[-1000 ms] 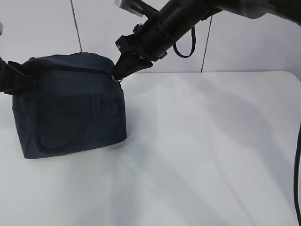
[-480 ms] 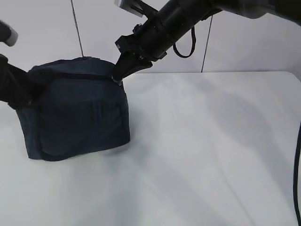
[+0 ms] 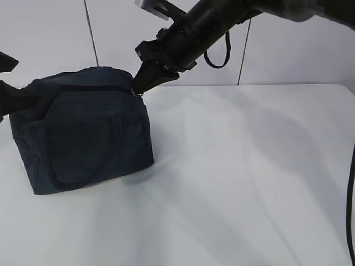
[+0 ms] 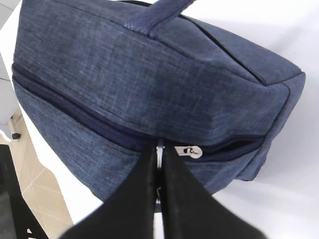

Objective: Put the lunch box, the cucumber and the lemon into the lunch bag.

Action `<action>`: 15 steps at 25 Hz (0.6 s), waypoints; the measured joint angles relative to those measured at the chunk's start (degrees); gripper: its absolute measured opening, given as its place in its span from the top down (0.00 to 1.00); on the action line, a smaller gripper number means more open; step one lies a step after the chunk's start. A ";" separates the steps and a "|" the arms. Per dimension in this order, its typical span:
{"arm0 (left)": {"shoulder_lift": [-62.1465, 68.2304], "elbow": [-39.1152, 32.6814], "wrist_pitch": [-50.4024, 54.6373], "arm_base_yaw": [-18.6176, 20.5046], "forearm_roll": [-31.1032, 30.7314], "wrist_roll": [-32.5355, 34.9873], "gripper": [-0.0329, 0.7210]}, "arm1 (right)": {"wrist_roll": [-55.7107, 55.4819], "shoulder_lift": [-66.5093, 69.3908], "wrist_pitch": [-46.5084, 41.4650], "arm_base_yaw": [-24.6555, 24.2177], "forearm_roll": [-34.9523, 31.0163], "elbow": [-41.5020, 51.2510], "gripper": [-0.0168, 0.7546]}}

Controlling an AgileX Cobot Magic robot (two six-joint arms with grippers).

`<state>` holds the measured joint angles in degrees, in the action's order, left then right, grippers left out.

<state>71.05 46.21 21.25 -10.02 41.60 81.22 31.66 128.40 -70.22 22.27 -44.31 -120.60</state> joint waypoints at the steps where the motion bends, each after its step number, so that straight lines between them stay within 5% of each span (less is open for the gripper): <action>1: -0.65 0.00 1.37 0.00 0.00 0.00 0.22 | 0.00 0.00 0.00 0.00 0.00 0.00 1.00; 6: -2.02 0.00 9.16 -1.57 -0.33 0.00 0.22 | -0.61 0.00 0.00 0.00 0.00 0.00 1.00; 12: -2.14 0.00 8.08 -11.19 -3.96 2.57 0.23 | -1.34 0.00 0.00 0.00 -1.58 0.00 1.00; 15: -0.97 0.00 4.52 -12.95 -7.44 2.66 0.25 | -1.44 0.00 0.00 0.00 -2.11 0.00 1.00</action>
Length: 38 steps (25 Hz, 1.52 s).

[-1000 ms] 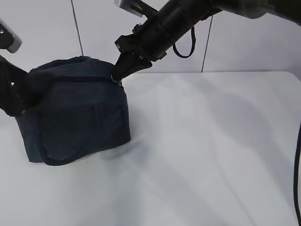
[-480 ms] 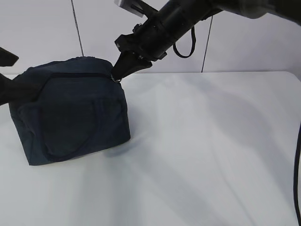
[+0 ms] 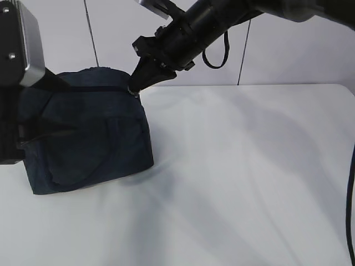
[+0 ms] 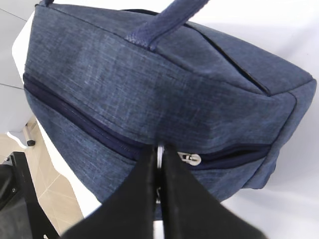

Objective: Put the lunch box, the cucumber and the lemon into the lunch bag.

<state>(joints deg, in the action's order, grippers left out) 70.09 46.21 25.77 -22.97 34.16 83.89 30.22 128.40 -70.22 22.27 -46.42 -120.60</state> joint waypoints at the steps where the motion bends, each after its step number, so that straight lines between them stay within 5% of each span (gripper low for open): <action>1: 0.80 0.00 -0.78 0.00 -1.12 0.03 0.26 | -0.02 0.00 0.00 0.00 0.00 0.00 1.00; 11: 8.45 0.00 -5.88 -0.09 -7.90 0.13 0.36 | -0.51 0.00 0.00 0.00 -1.71 0.00 1.00; 21: 11.71 0.00 -12.54 -0.09 -8.46 0.13 0.92 | -0.02 0.00 0.00 0.00 -1.70 0.00 1.00; 38: 11.91 0.00 -15.72 0.01 -7.85 0.13 0.95 | 1.41 -6.01 2.07 -1.72 -3.85 6.05 1.00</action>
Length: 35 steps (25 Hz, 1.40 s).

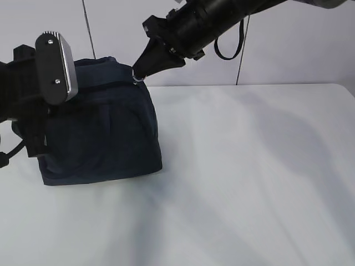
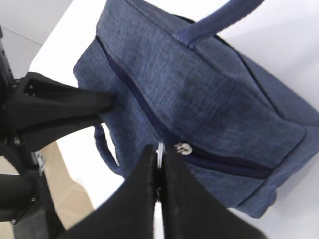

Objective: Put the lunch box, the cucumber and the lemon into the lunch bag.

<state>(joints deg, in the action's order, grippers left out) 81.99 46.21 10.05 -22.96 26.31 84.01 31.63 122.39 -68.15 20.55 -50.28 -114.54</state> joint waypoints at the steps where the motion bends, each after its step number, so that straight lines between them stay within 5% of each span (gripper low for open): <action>1: 0.00 0.00 0.00 0.00 0.16 0.00 0.95 | 0.44 -0.38 0.23 0.00 -0.75 1.92 1.00; 13: 0.52 0.00 0.25 0.00 1.15 0.00 0.96 | 10.50 -8.14 9.15 -4.06 -12.68 22.77 1.00; 20: 0.60 0.00 0.25 0.00 2.56 0.03 0.96 | 12.93 -8.95 11.39 -4.40 -19.33 28.34 1.00; 35: 0.74 0.00 0.25 0.00 2.95 0.03 0.96 | 18.23 -9.83 6.19 -7.52 -21.87 31.43 1.00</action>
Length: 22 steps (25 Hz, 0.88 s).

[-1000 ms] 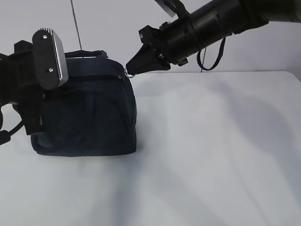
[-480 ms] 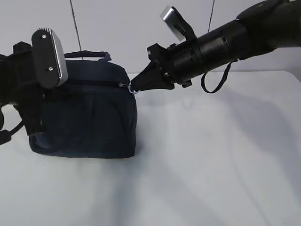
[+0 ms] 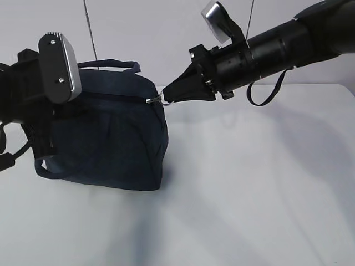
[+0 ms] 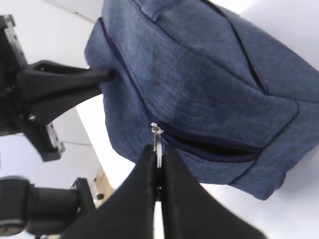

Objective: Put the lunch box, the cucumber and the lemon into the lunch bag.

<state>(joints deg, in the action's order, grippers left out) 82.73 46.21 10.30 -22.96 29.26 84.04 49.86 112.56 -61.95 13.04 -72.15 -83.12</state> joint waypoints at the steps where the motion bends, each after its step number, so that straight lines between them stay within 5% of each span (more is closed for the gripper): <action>1: 0.00 0.00 0.00 -0.11 0.14 0.00 0.96 | 0.00 0.00 -1.02 -0.46 0.00 0.00 1.00; 22: 0.00 0.00 0.00 -0.32 1.08 0.00 0.96 | -25.33 0.00 -3.13 -1.73 -0.13 0.00 1.00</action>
<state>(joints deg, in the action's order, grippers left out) 82.73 46.21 10.30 -23.28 30.34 84.04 24.53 112.56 -65.09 11.30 -72.28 -83.12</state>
